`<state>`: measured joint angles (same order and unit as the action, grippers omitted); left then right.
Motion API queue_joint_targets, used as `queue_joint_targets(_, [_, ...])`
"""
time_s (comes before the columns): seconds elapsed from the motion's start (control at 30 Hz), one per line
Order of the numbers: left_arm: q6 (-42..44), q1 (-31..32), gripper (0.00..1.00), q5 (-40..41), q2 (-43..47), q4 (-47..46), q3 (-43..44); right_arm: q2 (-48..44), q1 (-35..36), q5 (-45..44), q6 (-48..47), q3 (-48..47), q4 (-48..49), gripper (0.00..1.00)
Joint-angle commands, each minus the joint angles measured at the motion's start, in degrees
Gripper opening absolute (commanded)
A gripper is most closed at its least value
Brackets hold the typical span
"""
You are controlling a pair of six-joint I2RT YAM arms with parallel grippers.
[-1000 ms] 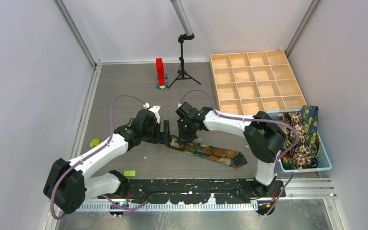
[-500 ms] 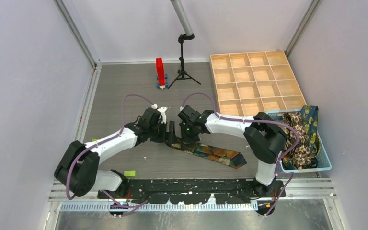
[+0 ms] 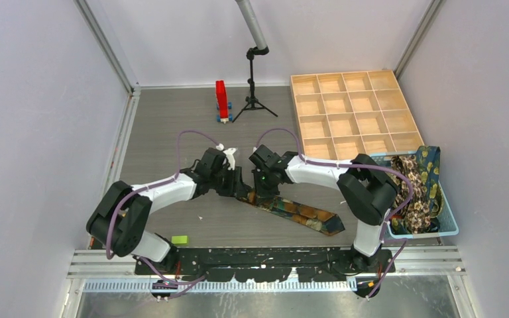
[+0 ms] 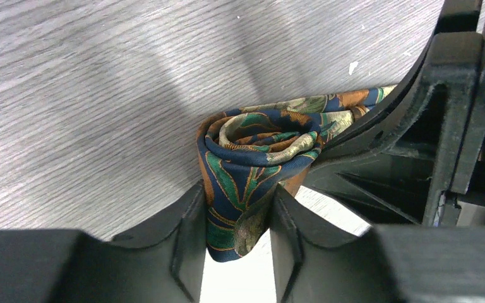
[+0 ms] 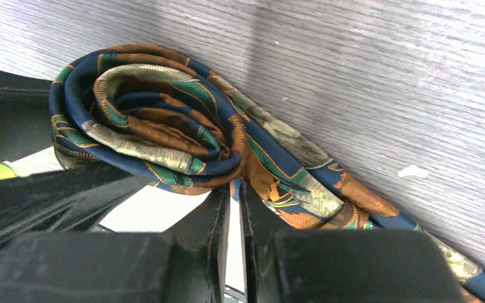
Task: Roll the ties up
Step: Roll the tie at the center of the board.
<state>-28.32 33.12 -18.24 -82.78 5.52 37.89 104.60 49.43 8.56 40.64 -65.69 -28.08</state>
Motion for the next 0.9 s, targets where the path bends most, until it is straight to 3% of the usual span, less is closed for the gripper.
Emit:
queue_joint_targets(0.0, [-0.25,-0.08,0.34,-2.05,-1.57,-2.91,0.85,-1.85,-0.34,-0.45,-0.75,-0.71,1.34,0.16])
queue_joint_targets(0.47, [0.4,-0.12,0.19,4.16,3.29,7.0,3.32,-6.54,-0.75,2.46,-0.25,-4.33,-0.6,0.17])
queue_joint_targets(0.87, [2.07,0.01,0.17,10.01,6.44,16.95,7.88,1.61,-0.68,4.24,2.05,-9.97,2.23,0.17])
